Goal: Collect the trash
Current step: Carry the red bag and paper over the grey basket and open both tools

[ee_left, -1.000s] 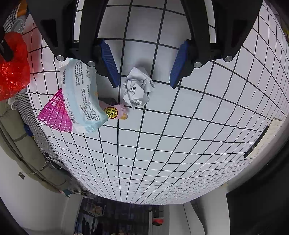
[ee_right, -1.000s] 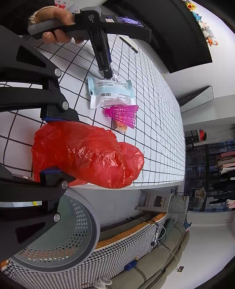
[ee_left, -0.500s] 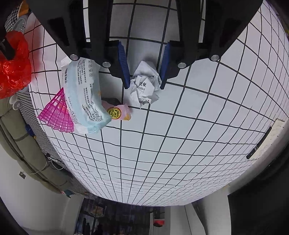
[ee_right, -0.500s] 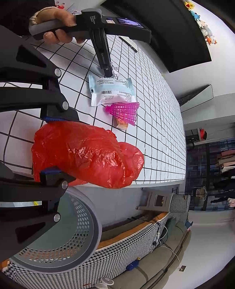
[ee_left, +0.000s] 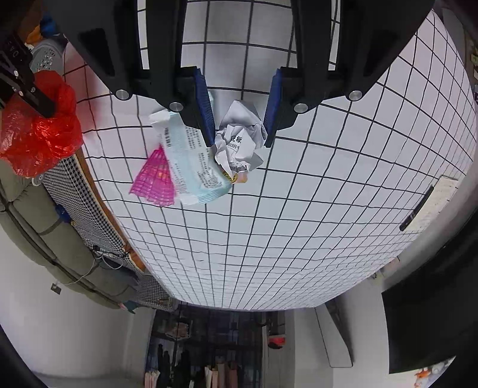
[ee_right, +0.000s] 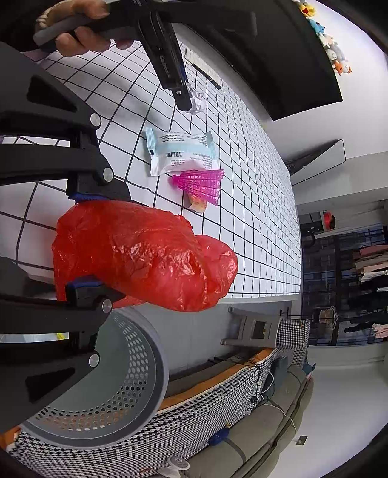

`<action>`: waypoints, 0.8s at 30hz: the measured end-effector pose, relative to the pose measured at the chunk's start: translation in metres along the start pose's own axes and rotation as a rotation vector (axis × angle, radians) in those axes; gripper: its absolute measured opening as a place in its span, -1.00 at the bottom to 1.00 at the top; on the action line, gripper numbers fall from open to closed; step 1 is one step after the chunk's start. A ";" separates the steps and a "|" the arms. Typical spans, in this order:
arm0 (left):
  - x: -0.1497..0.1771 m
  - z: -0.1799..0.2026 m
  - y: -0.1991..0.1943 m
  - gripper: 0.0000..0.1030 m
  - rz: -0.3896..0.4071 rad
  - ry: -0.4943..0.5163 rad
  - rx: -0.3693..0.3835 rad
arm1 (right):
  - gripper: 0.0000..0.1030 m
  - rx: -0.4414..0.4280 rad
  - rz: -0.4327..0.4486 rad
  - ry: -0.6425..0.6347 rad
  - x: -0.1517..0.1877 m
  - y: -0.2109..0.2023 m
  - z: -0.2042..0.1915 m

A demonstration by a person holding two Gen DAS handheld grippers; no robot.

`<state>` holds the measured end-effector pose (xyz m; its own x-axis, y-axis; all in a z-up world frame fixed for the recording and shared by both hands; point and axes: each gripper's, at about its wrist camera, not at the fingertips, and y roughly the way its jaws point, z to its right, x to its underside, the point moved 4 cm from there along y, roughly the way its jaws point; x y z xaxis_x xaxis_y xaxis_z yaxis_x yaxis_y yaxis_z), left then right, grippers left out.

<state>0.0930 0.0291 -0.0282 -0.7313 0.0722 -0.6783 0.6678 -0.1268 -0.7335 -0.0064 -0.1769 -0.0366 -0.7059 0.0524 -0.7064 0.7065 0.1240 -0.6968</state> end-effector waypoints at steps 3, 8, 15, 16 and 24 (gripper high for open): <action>-0.001 0.020 -0.011 -0.36 0.022 0.031 0.037 | -0.32 0.012 0.013 0.011 0.002 -0.009 0.006; 0.001 0.063 -0.026 -0.36 0.051 0.090 0.126 | -0.32 0.050 0.033 0.049 0.011 -0.025 0.028; 0.010 0.141 -0.023 -0.36 0.033 0.193 0.259 | -0.32 0.147 0.037 0.138 0.034 -0.053 0.085; 0.012 0.151 -0.022 -0.36 0.027 0.210 0.273 | -0.32 0.158 0.036 0.155 0.038 -0.056 0.093; 0.042 0.222 -0.001 -0.36 -0.060 0.336 0.350 | -0.32 0.204 0.009 0.264 0.074 -0.068 0.152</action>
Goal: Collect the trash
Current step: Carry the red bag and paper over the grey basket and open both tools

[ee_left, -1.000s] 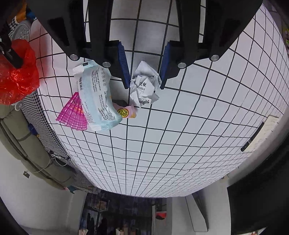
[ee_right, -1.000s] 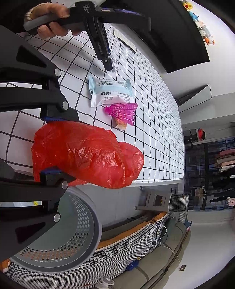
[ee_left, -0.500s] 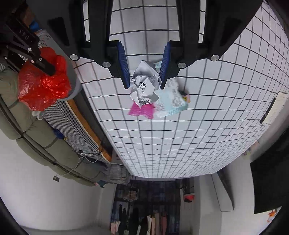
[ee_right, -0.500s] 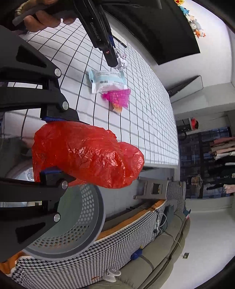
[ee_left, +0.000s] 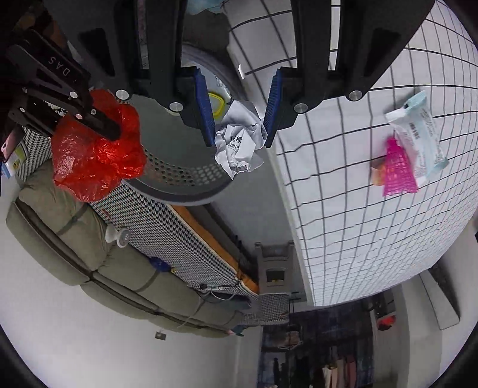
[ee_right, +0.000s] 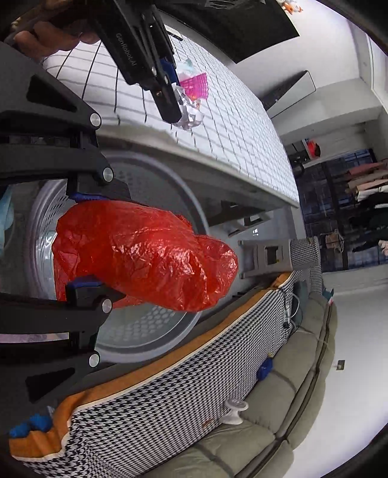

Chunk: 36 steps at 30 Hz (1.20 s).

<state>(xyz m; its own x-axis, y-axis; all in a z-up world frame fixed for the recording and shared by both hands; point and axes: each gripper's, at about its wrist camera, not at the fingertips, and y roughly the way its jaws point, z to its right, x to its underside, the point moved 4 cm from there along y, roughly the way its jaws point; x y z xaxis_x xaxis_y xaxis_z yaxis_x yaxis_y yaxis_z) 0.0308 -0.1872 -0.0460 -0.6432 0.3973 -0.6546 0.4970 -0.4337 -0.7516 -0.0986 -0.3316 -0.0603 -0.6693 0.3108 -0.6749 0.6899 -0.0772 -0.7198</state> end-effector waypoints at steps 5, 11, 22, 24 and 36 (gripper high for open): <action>0.005 0.026 0.029 -0.36 -0.058 0.031 0.009 | -0.32 0.013 -0.024 0.028 0.008 0.008 0.028; 0.008 0.042 0.050 -0.36 -0.107 0.052 0.004 | -0.32 0.000 -0.050 0.051 0.011 0.021 0.045; 0.005 0.050 0.064 -0.32 -0.129 0.052 -0.009 | -0.30 -0.048 -0.055 0.043 0.005 0.031 0.051; 0.005 0.049 0.063 -0.32 -0.128 0.052 -0.011 | -0.29 -0.056 -0.052 0.037 0.001 0.032 0.048; 0.001 0.041 0.058 -0.04 -0.113 0.030 -0.025 | 0.19 -0.070 -0.018 0.021 -0.007 0.025 0.039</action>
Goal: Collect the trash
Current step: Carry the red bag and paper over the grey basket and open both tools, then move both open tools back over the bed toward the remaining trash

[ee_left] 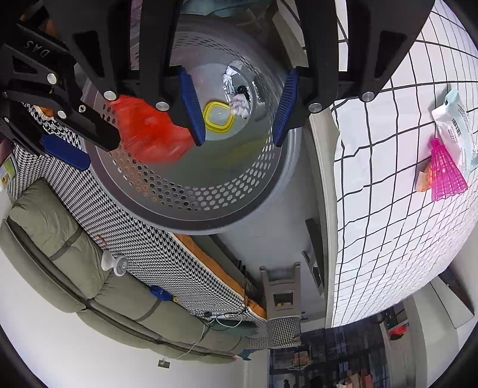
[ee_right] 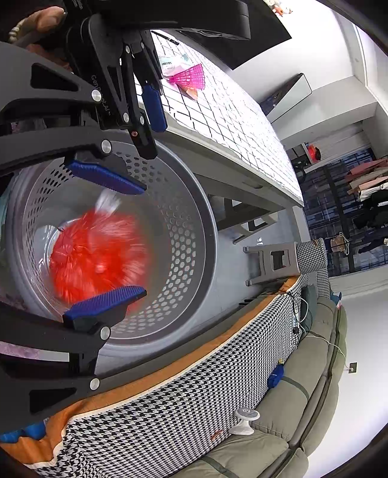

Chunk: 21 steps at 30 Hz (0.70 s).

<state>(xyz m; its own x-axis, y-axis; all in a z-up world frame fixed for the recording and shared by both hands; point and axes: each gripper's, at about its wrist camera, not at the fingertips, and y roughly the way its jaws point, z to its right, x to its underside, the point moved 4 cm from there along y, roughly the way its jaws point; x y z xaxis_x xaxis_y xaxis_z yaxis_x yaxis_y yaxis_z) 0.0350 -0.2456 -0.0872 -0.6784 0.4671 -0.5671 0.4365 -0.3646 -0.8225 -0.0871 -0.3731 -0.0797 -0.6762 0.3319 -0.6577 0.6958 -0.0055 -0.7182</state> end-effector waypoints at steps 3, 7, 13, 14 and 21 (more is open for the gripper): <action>0.000 -0.001 -0.001 0.14 0.004 -0.004 -0.002 | 0.19 0.002 0.001 0.008 0.000 -0.001 0.001; 0.000 -0.004 -0.002 0.17 0.007 -0.010 -0.006 | 0.19 0.007 -0.001 0.017 0.001 0.000 0.001; 0.001 -0.004 -0.005 0.37 0.016 -0.019 -0.015 | 0.19 0.012 0.006 0.027 0.003 -0.001 0.004; 0.001 -0.005 -0.006 0.38 0.019 -0.019 -0.017 | 0.20 0.014 0.007 0.027 0.003 -0.002 0.004; 0.000 -0.010 -0.012 0.56 0.040 -0.032 -0.033 | 0.28 0.038 0.022 0.033 0.003 -0.004 0.006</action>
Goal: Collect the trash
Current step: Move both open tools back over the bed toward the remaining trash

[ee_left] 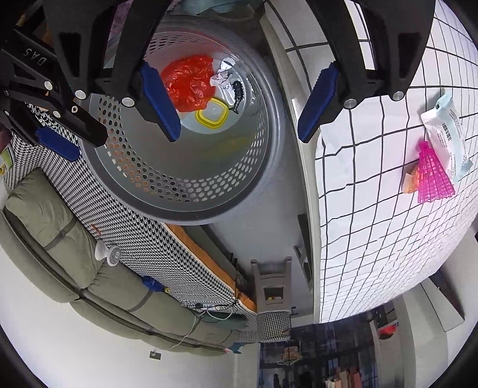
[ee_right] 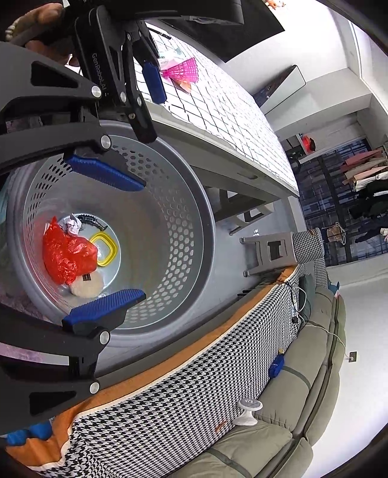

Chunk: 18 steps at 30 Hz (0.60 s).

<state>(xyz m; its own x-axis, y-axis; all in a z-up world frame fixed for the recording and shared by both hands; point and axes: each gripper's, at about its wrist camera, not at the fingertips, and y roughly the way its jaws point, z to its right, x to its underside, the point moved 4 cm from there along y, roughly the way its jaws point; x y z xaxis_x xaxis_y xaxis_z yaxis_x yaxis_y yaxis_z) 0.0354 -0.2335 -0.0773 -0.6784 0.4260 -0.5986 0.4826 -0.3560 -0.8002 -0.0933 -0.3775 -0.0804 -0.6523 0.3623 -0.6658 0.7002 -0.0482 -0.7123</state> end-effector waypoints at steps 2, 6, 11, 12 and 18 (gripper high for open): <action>0.000 -0.002 -0.003 0.58 0.009 -0.002 -0.007 | 0.30 0.007 0.005 0.003 0.000 -0.001 0.000; -0.001 -0.006 -0.009 0.67 0.026 -0.005 -0.017 | 0.34 0.026 0.020 0.001 -0.002 -0.004 -0.002; -0.001 -0.015 -0.018 0.75 0.050 -0.022 -0.032 | 0.36 0.047 0.037 -0.007 -0.002 -0.007 -0.008; -0.001 -0.016 -0.020 0.75 0.054 -0.025 -0.035 | 0.36 0.052 0.040 -0.009 -0.002 -0.008 -0.010; 0.003 -0.035 -0.031 0.78 0.078 -0.056 -0.059 | 0.44 0.061 0.065 -0.035 0.000 -0.011 -0.026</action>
<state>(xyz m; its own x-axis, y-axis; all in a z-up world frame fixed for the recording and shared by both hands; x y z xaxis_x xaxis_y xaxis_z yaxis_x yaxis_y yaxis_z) 0.0374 -0.1922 -0.0551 -0.6665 0.3508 -0.6578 0.5658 -0.3365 -0.7528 -0.0932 -0.3529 -0.0665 -0.6164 0.3241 -0.7176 0.7232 -0.1274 -0.6788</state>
